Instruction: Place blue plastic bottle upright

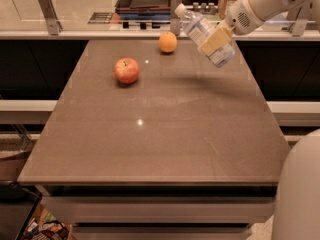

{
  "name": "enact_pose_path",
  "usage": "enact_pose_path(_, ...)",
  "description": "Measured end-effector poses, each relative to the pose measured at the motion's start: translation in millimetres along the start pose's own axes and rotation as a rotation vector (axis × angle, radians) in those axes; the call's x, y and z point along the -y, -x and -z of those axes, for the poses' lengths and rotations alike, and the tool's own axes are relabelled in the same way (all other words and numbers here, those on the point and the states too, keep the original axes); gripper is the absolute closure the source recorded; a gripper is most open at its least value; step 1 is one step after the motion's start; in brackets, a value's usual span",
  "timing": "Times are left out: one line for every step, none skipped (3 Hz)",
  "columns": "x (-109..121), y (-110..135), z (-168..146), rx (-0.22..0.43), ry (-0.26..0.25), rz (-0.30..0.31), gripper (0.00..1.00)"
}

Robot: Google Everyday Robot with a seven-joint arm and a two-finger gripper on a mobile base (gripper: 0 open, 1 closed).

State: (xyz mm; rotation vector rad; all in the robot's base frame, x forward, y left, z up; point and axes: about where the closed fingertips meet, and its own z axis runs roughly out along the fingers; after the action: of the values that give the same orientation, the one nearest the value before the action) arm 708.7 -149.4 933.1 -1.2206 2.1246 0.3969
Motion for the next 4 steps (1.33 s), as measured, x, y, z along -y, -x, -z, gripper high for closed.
enact_pose_path(-15, -8, 0, 0.088, -0.001, -0.029, 1.0)
enact_pose_path(-27, -14, -5, 0.164, -0.023, -0.054, 1.0)
enact_pose_path(-34, -17, -10, 0.21, -0.066, -0.076, 1.0)
enact_pose_path(-34, -17, -16, 0.281, -0.096, -0.096, 1.0)
